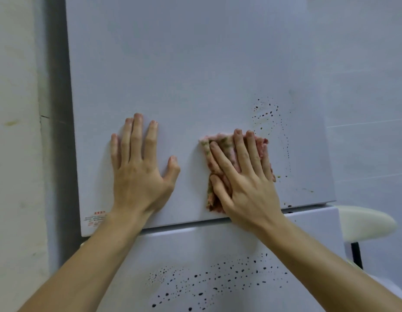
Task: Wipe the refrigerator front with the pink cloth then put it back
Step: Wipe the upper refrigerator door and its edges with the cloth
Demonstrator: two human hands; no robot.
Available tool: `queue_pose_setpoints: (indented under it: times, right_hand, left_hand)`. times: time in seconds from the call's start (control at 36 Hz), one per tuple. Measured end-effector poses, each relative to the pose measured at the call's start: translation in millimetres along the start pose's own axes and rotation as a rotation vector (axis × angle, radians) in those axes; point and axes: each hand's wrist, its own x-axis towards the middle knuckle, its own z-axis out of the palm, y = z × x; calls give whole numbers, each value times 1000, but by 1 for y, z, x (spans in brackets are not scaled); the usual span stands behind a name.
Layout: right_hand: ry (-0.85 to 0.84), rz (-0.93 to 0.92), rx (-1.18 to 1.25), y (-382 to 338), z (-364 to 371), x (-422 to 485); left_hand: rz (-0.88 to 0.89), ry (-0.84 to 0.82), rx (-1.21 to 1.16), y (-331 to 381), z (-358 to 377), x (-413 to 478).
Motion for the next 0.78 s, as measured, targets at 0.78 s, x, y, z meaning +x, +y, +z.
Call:
queue_pose_setpoints:
  times: [0.78]
  right_hand:
    - [-56,83,-36,33,-8,-16]
  left_hand:
    - [107,39,-31,33,9,6]
